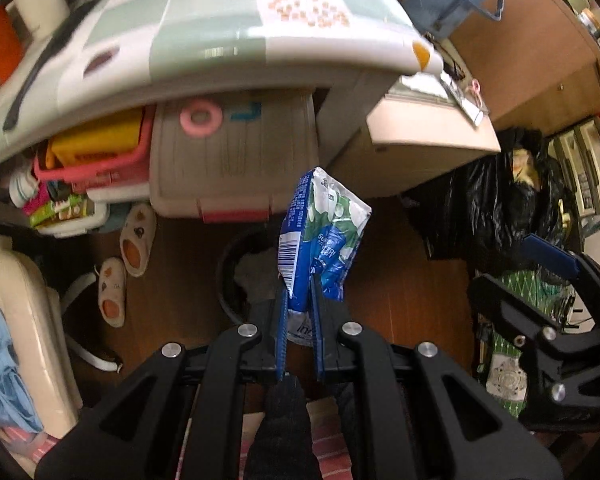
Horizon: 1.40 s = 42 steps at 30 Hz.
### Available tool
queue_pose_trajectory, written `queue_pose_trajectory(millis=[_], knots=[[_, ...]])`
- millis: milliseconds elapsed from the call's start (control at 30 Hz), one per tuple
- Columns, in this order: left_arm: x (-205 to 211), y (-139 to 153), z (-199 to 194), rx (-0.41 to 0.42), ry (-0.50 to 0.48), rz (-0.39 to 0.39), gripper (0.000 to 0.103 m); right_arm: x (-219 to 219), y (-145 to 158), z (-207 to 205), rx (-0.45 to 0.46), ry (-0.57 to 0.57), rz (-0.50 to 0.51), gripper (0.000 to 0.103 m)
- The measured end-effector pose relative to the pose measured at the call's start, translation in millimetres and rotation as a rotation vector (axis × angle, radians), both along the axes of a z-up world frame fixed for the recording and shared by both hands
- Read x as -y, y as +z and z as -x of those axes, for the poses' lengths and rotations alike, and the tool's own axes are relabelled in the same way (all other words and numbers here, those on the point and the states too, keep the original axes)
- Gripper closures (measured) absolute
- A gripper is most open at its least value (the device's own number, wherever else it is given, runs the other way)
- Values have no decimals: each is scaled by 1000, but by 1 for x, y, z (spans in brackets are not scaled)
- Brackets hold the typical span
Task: Collect trash
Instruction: 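Carry the tissue packet with the left tool over the trash bin, then open the left tool to drop the packet into the bin, then move both tools toward the crumpled white paper and silver tube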
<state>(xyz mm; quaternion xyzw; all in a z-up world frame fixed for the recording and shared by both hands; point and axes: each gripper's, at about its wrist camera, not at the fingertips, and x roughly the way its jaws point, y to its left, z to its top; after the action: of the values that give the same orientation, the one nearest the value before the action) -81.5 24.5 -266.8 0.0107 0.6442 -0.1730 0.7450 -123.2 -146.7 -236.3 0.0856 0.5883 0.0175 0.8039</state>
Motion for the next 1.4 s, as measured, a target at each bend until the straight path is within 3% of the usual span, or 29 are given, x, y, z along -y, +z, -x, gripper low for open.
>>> queue_pose_trajectory(millis=[233,567,900,1100,1267,1333,1400], knots=[[-3,-31,25,-42,-9,-13,93,0,-21,24,-28,-10,3,5],[4,-76,25,-80,-13,-30,93,4,-63,23,-57,-24,10,5],[18,-153,18,-146,-19,-37,91,4,-126,18,-125,-15,24,5],[25,-173,18,-159,-42,-49,80,8,-142,18,-144,-21,19,5],[28,-165,14,-151,-31,-53,60,17,-137,18,-143,-32,16,5],[33,-153,11,-130,-31,-52,48,23,-131,17,-138,-43,17,5],[39,-141,8,-111,-34,-48,42,31,-122,16,-128,-54,20,5]])
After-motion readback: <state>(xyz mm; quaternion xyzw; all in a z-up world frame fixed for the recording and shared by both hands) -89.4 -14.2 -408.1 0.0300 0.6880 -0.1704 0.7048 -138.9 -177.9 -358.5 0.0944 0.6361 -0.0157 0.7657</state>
